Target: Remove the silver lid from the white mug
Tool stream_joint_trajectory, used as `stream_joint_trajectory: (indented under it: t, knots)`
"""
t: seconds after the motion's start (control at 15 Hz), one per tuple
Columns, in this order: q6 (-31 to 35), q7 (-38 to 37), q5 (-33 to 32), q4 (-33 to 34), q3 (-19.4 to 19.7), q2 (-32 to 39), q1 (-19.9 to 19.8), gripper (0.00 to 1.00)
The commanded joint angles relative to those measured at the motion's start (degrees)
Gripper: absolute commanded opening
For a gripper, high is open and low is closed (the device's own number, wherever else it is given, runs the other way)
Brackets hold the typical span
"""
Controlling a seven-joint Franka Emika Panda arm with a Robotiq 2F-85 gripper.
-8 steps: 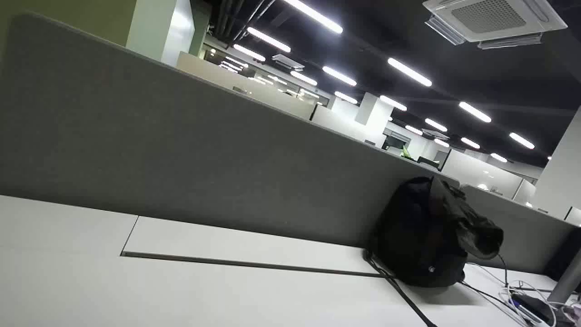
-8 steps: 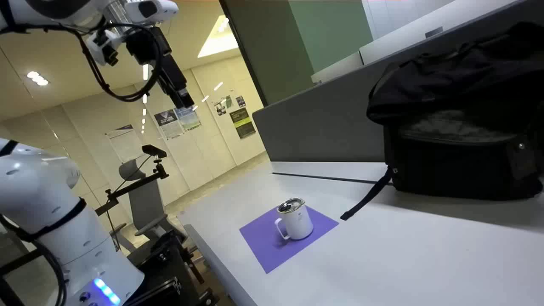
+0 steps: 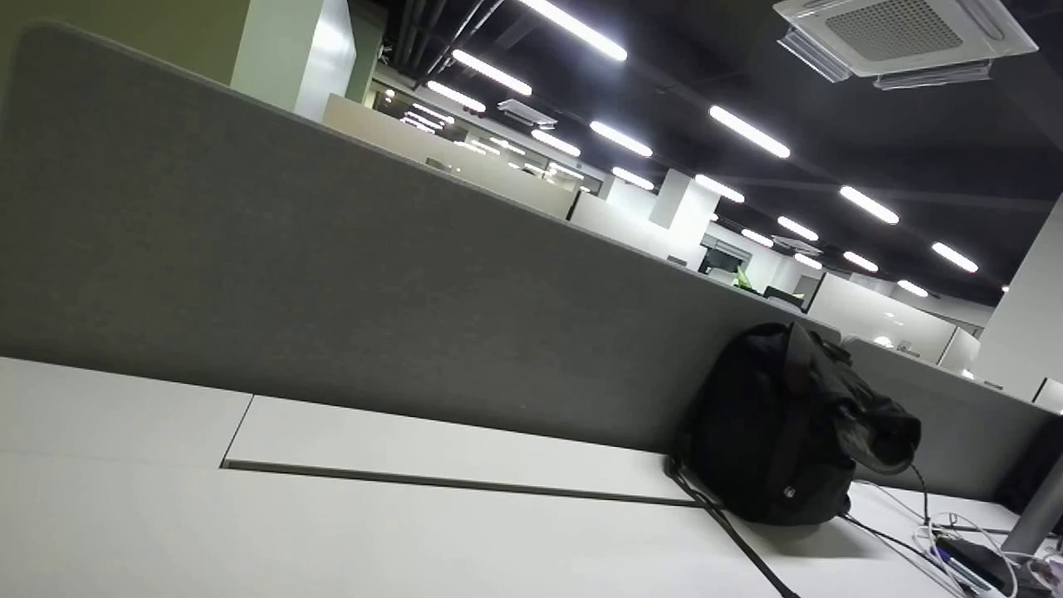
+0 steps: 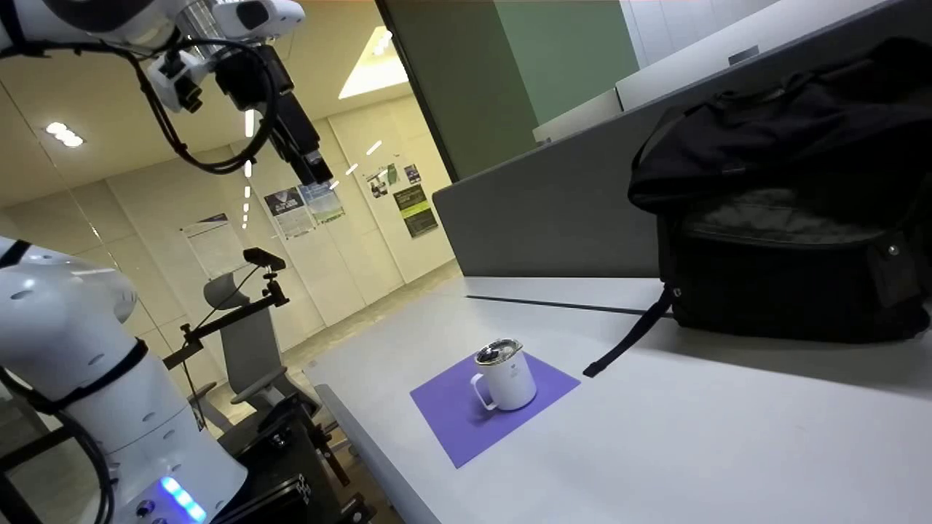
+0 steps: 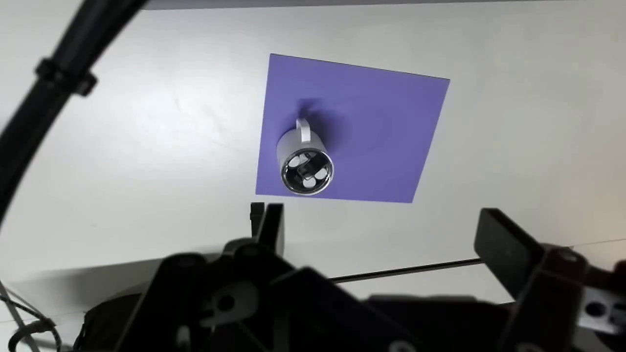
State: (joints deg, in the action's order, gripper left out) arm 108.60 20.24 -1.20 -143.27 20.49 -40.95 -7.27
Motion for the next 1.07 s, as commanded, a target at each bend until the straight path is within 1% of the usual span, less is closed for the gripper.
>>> stream_joint_trajectory:
  t: [0.0, 0.07, 0.13, 0.2, 0.47, 0.53, 0.6, 0.67, 0.73, 0.93, 1.0]
  knots:
    - [-0.1, 0.4, 0.5, 0.1, -0.6, 0.2, -0.7, 1.0]
    - [-0.1, 0.4, 0.5, 0.1, -0.6, 0.2, -0.7, 1.0]
    - [2.3, 2.0, 1.3, -0.1, -0.1, 0.9, 0.4, 1.0]
    - [3.5, 3.6, 2.7, 0.1, 0.5, 2.2, 1.8, 1.0]
    - [13.3, 12.8, 8.8, -1.3, 1.5, 7.0, 7.5, 1.0]
    - [15.1, 15.2, 10.7, -1.5, 1.6, 8.9, 9.3, 0.75]
    - [16.9, 17.2, 12.2, -1.9, 1.3, 10.8, 10.4, 0.74]
    - [18.5, 19.3, 13.4, -2.2, 0.9, 12.7, 11.3, 0.68]
    - [20.0, 21.3, 14.3, -2.8, 0.4, 14.7, 12.1, 0.59]
    - [24.2, 26.1, 15.2, -4.5, -1.5, 19.7, 12.6, 0.38]
    - [26.1, 27.5, 14.4, -5.5, -2.4, 21.1, 12.3, 0.32]
